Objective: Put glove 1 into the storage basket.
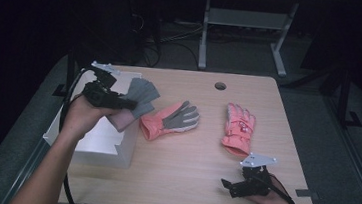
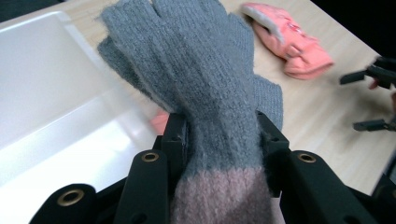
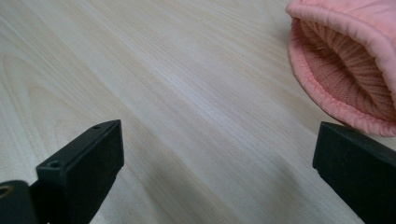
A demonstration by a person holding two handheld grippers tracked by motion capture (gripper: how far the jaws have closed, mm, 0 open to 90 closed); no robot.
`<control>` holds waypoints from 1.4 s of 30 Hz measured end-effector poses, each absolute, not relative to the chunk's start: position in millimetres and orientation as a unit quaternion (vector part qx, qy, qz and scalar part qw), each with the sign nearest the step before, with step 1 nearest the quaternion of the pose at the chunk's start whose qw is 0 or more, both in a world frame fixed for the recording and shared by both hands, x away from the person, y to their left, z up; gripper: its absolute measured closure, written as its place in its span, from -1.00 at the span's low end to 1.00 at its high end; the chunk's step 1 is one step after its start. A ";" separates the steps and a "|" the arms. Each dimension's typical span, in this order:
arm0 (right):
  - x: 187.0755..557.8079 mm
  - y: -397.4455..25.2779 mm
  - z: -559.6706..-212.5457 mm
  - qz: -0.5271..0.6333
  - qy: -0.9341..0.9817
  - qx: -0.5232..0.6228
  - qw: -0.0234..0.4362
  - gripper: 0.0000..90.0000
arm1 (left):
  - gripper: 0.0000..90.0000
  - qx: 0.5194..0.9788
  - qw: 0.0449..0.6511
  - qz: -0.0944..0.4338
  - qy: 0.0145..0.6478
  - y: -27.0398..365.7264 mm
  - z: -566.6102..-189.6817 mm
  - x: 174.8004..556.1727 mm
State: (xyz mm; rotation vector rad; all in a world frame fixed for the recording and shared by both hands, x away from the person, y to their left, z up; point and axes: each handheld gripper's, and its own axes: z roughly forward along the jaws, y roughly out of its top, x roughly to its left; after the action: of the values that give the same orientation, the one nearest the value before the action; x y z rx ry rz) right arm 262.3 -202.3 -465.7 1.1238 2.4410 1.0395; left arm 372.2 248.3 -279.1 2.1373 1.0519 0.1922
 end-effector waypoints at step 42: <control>262.5 -203.0 -466.8 0.353 0.843 0.384 0.128 -0.96 | 0.38 0.791 0.223 0.113 0.558 329.8 -398.2 422.2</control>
State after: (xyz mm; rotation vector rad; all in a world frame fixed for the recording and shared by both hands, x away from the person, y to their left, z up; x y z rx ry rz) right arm 262.5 -203.0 -466.8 1.1178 2.4532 1.0257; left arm 422.2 329.8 -398.2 2.1848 1.5414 0.3128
